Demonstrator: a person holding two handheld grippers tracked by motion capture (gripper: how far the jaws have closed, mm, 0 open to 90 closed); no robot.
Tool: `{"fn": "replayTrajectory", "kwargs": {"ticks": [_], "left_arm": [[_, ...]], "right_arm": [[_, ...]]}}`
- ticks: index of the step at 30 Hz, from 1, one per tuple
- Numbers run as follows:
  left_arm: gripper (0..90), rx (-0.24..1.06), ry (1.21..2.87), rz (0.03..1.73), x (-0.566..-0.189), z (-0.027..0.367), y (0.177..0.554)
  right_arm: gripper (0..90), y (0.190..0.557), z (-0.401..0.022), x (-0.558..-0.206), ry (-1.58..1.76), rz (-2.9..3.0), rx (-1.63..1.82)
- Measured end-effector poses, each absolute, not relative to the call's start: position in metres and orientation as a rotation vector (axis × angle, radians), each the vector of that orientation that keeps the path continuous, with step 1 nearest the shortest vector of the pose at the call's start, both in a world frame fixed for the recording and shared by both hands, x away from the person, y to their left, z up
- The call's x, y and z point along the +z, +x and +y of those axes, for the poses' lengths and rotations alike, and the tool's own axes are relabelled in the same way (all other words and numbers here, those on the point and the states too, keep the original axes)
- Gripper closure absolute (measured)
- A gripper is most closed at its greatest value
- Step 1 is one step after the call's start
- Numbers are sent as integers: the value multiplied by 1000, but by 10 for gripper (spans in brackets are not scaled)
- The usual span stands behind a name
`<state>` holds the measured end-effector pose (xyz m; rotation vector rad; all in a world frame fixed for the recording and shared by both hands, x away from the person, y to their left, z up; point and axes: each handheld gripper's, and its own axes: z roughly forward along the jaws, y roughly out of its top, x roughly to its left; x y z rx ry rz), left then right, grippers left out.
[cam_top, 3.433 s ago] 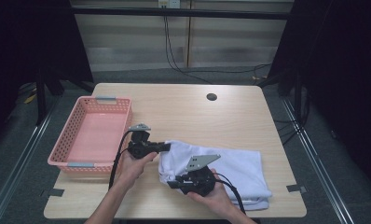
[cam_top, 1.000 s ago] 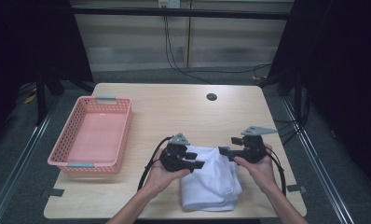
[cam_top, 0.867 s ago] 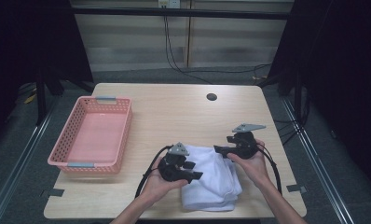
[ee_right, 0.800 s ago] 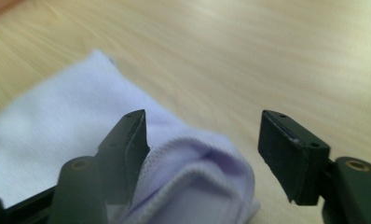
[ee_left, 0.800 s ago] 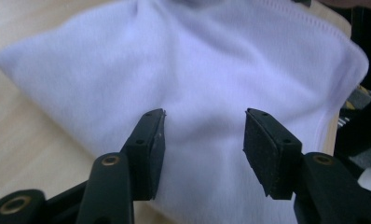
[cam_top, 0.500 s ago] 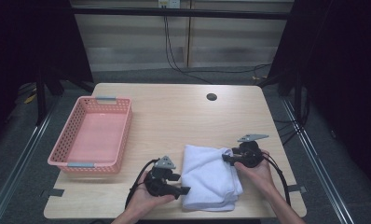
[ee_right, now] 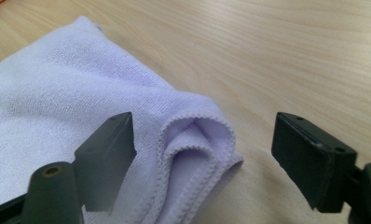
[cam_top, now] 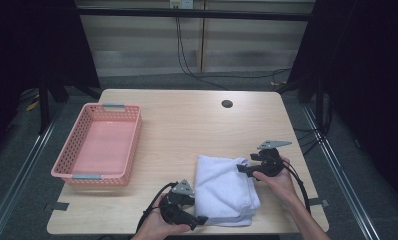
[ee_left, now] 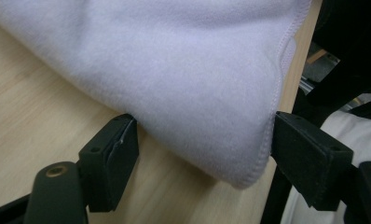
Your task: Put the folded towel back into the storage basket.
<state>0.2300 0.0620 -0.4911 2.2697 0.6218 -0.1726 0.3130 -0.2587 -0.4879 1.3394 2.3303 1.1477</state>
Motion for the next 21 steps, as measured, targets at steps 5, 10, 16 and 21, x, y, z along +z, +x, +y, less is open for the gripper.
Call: {"fn": "replayTrajectory", "kwargs": {"ticks": [5,10,16,21], "left_arm": [[233,-141,2290,592,-493,59,230],[316,-141,2286,584,-493,59,232],[330,-143,2269,599,-494,58,234],[343,-141,2273,595,-494,59,235]], "right_arm": [[192,320,-253,-488,1345,2366,1178],[176,319,-242,-497,1295,2447,1081],[165,321,-246,-501,1299,2477,1087],[186,319,-245,-499,1301,2496,1082]]}}
